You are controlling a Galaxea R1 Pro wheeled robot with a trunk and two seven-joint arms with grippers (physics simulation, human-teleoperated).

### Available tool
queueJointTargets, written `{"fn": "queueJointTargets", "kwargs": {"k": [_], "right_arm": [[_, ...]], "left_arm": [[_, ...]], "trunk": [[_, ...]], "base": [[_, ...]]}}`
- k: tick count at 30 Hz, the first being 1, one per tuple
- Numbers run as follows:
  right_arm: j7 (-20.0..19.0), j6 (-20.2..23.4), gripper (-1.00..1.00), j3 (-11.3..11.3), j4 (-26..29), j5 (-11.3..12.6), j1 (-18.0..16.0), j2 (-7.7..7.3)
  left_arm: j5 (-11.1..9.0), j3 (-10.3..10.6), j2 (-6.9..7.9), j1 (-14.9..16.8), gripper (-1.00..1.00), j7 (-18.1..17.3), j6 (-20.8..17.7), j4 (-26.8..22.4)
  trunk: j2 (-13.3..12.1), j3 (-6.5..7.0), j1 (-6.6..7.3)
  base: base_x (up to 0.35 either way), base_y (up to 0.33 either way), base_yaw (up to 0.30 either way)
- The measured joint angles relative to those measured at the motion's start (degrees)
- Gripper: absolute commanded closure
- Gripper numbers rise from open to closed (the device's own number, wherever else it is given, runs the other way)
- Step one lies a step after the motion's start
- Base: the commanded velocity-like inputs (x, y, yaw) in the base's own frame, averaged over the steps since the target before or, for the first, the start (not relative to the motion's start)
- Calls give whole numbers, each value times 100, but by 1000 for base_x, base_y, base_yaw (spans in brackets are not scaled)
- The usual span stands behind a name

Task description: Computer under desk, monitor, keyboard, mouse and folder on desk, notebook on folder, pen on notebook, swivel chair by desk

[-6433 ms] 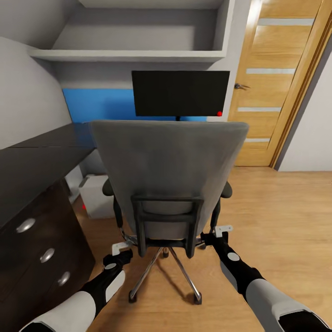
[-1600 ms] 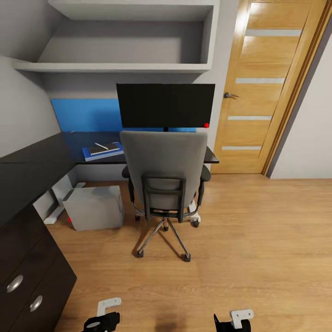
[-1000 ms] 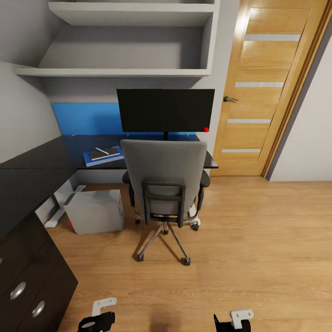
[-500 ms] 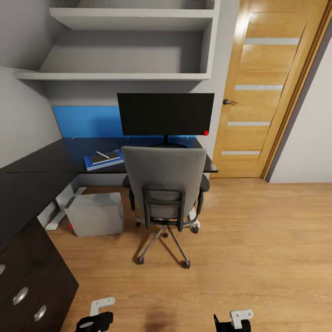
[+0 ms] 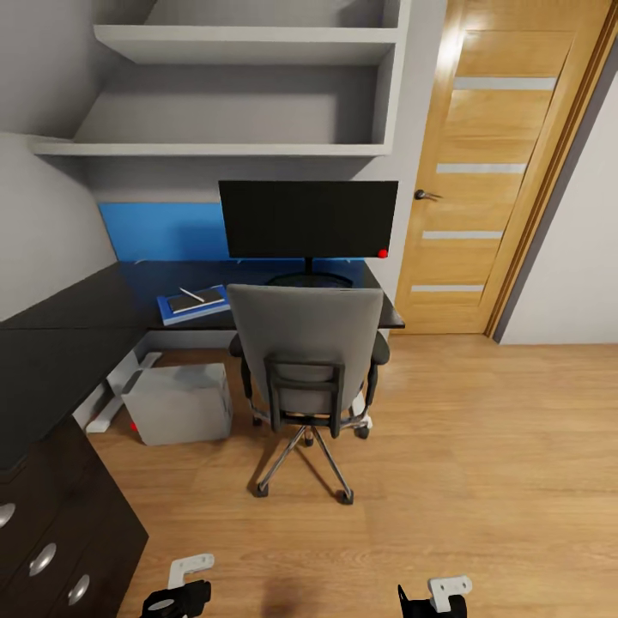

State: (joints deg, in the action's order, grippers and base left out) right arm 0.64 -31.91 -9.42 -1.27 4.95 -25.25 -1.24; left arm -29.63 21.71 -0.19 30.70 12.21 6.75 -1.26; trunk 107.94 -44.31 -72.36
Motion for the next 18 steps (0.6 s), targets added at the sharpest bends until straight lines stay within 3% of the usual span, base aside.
{"fn": "queueJointTargets", "kwargs": {"k": [18], "right_arm": [[0,0,-100,0,0,0,0,0]], "left_arm": [[-5,-4,46,3,-100,-3,27,5]], "trunk": [[-722,323,395]], "base": [[0,0,0]]}}
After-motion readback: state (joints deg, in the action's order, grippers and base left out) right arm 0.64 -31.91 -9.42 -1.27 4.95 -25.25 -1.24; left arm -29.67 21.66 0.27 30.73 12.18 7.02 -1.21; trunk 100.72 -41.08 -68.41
